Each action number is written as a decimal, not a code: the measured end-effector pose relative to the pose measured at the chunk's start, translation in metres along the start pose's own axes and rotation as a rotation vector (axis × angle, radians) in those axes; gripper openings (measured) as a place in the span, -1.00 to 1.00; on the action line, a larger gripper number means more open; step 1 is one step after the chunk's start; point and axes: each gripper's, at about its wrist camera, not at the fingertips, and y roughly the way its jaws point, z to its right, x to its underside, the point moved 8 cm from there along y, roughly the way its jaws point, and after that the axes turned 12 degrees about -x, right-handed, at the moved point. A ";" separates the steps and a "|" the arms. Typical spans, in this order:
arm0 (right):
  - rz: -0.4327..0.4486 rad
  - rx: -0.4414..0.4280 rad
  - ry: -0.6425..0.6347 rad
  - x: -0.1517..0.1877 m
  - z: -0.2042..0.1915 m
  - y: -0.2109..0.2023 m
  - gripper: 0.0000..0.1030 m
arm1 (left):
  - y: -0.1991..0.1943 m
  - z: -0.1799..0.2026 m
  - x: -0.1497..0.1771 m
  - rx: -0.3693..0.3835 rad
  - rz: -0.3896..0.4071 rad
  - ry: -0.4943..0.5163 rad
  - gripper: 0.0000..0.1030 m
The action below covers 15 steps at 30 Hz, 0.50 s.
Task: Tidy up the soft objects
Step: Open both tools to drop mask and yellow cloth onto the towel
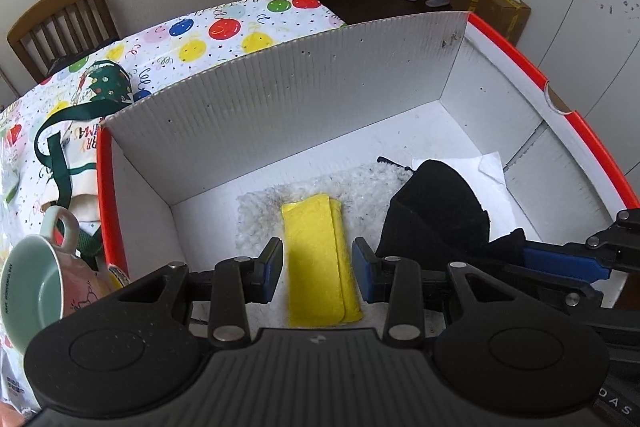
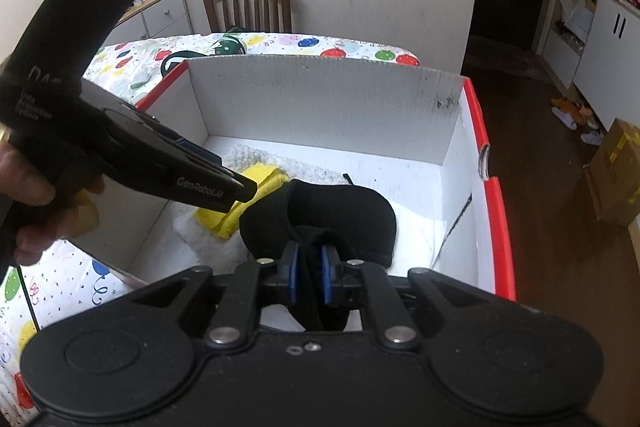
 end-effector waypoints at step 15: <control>0.040 -0.026 0.048 -0.003 0.006 -0.023 -0.35 | -0.038 -0.012 0.002 0.037 0.068 -0.085 -0.16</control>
